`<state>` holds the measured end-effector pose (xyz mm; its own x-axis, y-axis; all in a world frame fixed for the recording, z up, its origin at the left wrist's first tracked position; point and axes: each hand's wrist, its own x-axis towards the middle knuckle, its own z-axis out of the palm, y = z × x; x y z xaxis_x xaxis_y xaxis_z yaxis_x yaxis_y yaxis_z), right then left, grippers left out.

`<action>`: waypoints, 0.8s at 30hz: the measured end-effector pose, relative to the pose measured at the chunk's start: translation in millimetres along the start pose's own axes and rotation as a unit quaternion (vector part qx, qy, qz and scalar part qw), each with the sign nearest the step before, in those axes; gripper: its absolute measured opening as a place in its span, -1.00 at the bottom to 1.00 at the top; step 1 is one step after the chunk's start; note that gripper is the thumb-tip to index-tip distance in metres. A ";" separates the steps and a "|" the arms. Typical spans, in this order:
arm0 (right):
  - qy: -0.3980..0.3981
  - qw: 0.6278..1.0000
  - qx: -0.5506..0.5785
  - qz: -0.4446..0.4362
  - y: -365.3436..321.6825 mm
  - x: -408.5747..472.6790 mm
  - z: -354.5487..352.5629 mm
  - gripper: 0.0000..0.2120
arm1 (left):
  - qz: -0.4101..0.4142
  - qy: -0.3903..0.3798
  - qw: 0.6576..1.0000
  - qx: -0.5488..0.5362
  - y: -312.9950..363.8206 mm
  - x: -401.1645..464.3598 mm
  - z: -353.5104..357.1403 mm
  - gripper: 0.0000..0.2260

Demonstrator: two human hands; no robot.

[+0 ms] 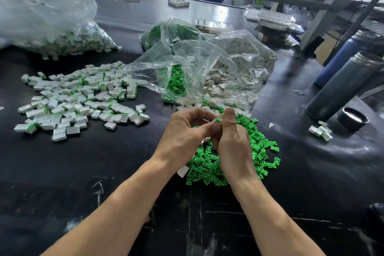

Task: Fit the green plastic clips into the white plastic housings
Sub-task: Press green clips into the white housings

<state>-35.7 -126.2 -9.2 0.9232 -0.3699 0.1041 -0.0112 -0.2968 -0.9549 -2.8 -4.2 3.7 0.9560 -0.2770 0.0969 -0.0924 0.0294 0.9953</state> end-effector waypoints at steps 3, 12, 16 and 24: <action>0.020 1.000 -0.008 -0.020 0.8 -0.7 -3.8 -0.45 | 0.008 0.033 0.999 0.033 0.3 2.8 -3.8 -0.91; 0.002 0.997 0.000 -0.077 -1.3 -1.3 -9.4 -0.91 | 0.028 0.018 0.998 0.044 1.1 2.9 -10.2 -0.94; 0.009 0.997 -0.015 -0.080 -2.4 -1.8 -9.9 -0.92 | 0.028 0.016 0.998 0.056 3.8 1.5 -12.0 -0.94; 0.012 0.996 -0.043 -0.079 5.6 2.4 -9.5 -0.88 | -0.001 0.037 0.985 0.170 6.2 5.2 -30.5 -0.89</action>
<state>-37.3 -137.1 -11.7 0.9067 -0.3329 0.2591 0.1000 -0.4272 -0.8986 10.0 23.8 10.3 0.9726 -0.2065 0.1065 -0.1661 -0.2976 0.9401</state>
